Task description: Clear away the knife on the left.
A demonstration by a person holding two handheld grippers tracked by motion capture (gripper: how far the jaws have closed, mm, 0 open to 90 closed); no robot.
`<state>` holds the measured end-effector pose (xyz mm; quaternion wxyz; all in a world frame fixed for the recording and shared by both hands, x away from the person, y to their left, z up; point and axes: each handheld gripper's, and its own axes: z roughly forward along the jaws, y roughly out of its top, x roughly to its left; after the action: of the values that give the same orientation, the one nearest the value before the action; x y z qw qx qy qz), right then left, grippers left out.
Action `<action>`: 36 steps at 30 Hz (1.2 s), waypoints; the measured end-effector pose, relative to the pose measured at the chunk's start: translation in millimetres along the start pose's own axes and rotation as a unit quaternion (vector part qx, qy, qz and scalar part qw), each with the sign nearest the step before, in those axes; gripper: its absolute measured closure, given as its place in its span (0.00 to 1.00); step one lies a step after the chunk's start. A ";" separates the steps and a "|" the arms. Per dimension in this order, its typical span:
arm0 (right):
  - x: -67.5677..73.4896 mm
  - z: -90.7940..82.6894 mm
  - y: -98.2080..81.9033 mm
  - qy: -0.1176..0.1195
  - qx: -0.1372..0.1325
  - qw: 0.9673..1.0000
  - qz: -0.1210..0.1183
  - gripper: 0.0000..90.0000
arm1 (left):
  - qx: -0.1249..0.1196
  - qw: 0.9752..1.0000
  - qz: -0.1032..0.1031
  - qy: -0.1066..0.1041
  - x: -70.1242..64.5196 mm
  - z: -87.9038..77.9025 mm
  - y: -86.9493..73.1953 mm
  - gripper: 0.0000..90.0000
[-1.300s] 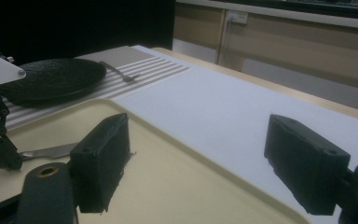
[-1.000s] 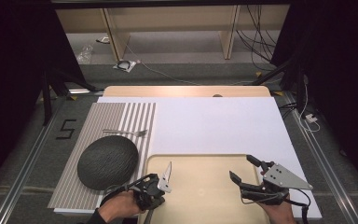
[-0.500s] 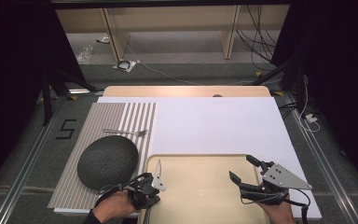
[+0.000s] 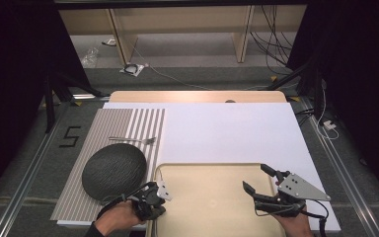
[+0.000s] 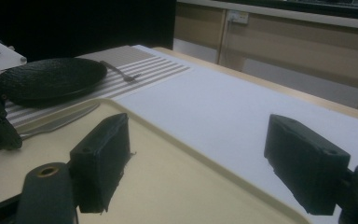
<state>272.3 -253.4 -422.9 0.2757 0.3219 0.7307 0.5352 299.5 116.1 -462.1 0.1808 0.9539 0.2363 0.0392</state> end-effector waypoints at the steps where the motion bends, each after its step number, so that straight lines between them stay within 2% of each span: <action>1: -0.3 -0.2 0.0 -0.001 0.002 1.000 0.001 0.26 | 0.000 1.000 -0.004 -0.001 1.3 -0.4 -1.0 0.99; 7: 0.1 0.1 0.1 0.000 0.001 1.000 0.000 0.26 | -0.002 1.000 -0.005 0.000 2.4 -0.9 -2.5 0.98; 12: 0.0 0.0 0.1 0.000 0.000 1.000 0.000 0.26 | -0.010 1.000 -0.006 0.000 3.5 -3.2 -2.1 0.90; 14: -0.3 -0.4 0.1 0.000 0.001 1.000 0.000 0.26 | -0.019 1.000 -0.014 0.004 5.5 -5.8 -1.5 0.81; 16: -0.3 -0.2 0.0 0.000 0.002 1.000 0.001 0.26 | -0.027 0.999 -0.015 0.006 6.2 -7.4 -1.3 0.77; 18: 0.1 0.1 0.0 0.000 0.001 1.000 0.000 0.26 | -0.032 0.999 -0.019 0.007 6.9 -8.3 -0.7 0.67; 20: 0.3 0.2 0.0 0.000 -0.001 1.000 0.000 0.26 | -0.043 0.999 -0.028 0.012 8.1 -9.9 0.0 0.66; 21: 0.1 -0.1 0.0 0.001 0.001 1.000 0.001 0.26 | -0.047 0.998 -0.034 0.014 9.6 -11.0 0.4 0.58; 23: 0.0 -0.2 -0.1 0.001 0.001 1.000 0.001 0.26 | -0.048 0.998 -0.038 0.018 10.8 -11.5 0.5 0.51; 25: -0.5 -0.1 -0.1 0.001 0.000 1.000 0.002 0.26 | -0.058 0.997 -0.048 0.033 14.2 -12.2 0.2 0.43; 26: -0.5 -0.4 0.0 0.002 0.000 1.000 0.002 0.26 | -0.058 0.997 -0.048 0.033 14.2 -12.2 0.2 0.40; 27: -0.5 -0.4 0.0 0.002 0.000 1.000 0.002 0.26 | -0.063 0.996 -0.050 0.039 15.7 -12.9 0.2 0.40; 28: -0.6 -0.4 -0.1 0.002 -0.001 1.000 0.002 0.26 | -0.076 0.994 -0.059 0.044 17.2 -14.6 0.3 0.35; 32: -1.0 -0.3 -0.2 0.002 0.000 1.000 0.003 0.26 | -0.093 0.993 -0.058 0.052 19.8 -18.7 -0.1 0.31; 33: -0.8 -0.5 -0.3 0.002 0.000 1.000 0.002 0.26 | -0.105 0.991 -0.060 0.063 21.2 -21.1 -0.3 0.31; 34: -0.8 -0.5 -0.3 0.002 0.000 1.000 0.002 0.26 | -0.105 0.991 -0.060 0.063 21.2 -21.1 -0.3 0.30; 35: -0.8 -0.5 -0.4 0.003 0.000 1.000 0.002 0.26 | -0.118 0.988 -0.066 0.076 23.3 -23.2 -0.1 0.30; 36: -0.8 -0.3 -0.5 0.002 -0.001 1.000 0.002 0.26 | -0.118 0.988 -0.066 0.076 23.3 -23.2 -0.1 0.29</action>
<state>272.4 -254.3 -423.3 0.2729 0.3221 0.7303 0.5371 316.3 134.6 -440.8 0.2756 0.9024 0.3056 0.1275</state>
